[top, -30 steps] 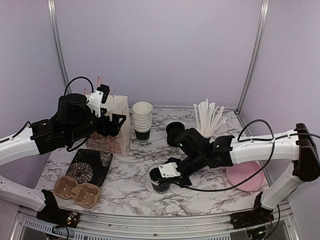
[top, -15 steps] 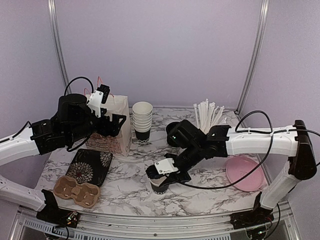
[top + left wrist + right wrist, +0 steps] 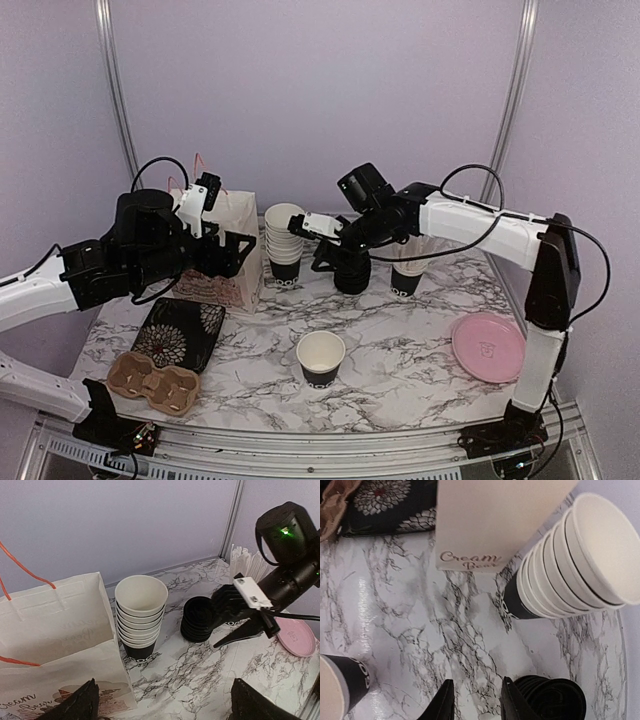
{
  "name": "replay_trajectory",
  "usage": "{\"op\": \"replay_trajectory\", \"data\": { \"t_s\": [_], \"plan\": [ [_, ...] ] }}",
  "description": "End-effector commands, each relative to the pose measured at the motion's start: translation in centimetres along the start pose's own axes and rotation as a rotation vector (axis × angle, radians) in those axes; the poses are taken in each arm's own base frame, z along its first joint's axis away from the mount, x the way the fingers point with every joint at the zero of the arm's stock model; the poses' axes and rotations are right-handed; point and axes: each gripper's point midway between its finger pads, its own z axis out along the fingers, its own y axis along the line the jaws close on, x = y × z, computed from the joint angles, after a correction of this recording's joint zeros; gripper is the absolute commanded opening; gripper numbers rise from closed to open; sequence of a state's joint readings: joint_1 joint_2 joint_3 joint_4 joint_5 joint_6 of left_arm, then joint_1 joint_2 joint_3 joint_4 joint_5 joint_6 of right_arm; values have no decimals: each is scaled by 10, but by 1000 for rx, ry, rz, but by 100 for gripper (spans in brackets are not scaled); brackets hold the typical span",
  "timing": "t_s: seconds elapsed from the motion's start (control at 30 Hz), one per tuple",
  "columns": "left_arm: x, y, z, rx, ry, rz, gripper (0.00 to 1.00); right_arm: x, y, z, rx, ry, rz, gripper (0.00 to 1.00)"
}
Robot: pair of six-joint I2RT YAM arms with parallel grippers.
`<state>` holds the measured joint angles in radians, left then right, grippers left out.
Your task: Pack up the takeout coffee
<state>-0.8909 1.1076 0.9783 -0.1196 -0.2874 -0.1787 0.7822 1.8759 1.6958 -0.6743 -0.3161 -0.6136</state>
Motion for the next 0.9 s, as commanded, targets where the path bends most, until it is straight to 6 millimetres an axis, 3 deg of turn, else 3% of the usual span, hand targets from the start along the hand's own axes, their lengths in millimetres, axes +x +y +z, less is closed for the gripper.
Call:
{"op": "replay_trajectory", "data": {
  "t_s": [0.0, 0.13, 0.37, 0.57, 0.73, 0.87],
  "plan": [
    [7, -5, -8, 46, 21, -3, 93, 56, -52, 27, 140, 191, 177, 33],
    [13, -5, -9, 50, 29, 20, 93, 75, -72, 34, 169, 241, 221, 45],
    [24, -4, -7, 54, 48, 33, 93, 89, -82, 38, 222, 304, 220, 46],
    [26, -7, -6, 66, 54, 36, 93, 80, -78, 30, 199, 282, 215, 43],
    [28, -8, -5, 75, 58, 36, 93, 82, -90, 16, 280, 313, 195, 41],
    [28, -9, -5, 81, 57, 32, 93, 67, -97, -2, 317, 269, 190, 38]
  ]
}}
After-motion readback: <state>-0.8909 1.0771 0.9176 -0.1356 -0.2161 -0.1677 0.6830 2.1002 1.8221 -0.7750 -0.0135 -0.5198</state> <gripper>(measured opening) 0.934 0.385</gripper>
